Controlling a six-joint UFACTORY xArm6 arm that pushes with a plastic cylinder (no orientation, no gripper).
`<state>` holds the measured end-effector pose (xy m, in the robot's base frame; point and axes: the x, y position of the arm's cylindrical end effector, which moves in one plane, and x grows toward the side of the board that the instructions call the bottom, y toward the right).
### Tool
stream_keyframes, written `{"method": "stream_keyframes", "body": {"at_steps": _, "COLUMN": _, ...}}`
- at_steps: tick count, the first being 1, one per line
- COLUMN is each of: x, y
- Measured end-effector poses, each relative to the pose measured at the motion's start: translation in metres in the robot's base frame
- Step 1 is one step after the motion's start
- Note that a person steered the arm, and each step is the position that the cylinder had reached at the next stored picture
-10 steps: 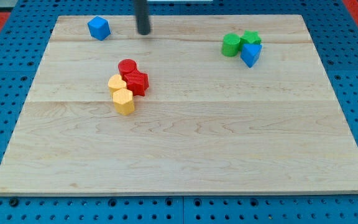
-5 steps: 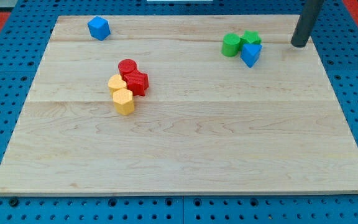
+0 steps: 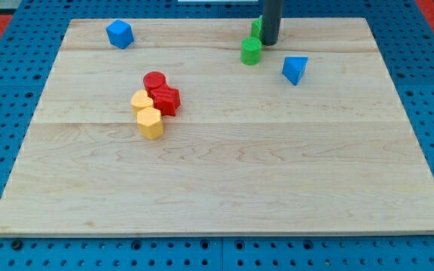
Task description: Move the green star towards top right of the board
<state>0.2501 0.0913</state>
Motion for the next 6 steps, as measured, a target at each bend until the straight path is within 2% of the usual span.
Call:
{"method": "stream_keyframes", "body": {"at_steps": 1, "x": 0.028, "y": 0.012}}
{"method": "stream_keyframes", "body": {"at_steps": 2, "x": 0.046, "y": -0.018}}
{"method": "stream_keyframes", "body": {"at_steps": 3, "x": 0.031, "y": -0.050}}
{"method": "stream_keyframes", "body": {"at_steps": 4, "x": 0.008, "y": -0.054}}
{"method": "stream_keyframes", "body": {"at_steps": 6, "x": -0.019, "y": -0.114}}
